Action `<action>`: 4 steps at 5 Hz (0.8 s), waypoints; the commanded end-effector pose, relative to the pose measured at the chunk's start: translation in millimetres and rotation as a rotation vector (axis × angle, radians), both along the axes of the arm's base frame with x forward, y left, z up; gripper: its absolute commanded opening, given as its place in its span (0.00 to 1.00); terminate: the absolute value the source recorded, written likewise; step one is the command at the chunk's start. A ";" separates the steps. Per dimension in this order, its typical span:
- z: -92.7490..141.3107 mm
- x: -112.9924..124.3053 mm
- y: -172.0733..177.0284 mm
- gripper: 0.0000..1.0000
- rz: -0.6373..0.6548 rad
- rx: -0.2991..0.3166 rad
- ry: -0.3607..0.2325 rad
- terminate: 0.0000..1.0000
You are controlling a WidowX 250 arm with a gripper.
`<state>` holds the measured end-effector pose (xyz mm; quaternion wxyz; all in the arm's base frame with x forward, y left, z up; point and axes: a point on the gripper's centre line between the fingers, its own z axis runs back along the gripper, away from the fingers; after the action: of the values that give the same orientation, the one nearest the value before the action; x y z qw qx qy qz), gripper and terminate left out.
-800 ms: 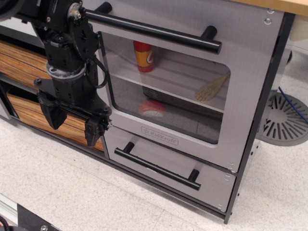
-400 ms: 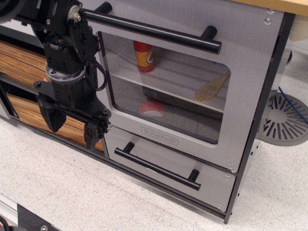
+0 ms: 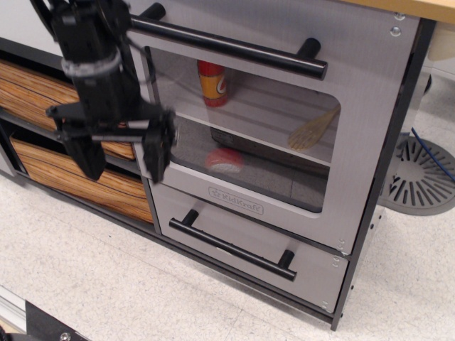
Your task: Open oven
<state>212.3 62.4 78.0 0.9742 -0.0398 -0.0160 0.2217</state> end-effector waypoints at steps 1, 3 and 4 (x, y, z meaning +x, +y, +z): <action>61.1 24.6 18.5 1.00 0.353 -0.143 -0.192 0.00; 78.9 39.1 37.6 1.00 0.665 -0.226 -0.295 0.00; 76.8 56.0 40.3 1.00 0.790 -0.246 -0.306 0.00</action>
<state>268.9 94.2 140.8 0.7866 -0.1780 -0.1228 0.5783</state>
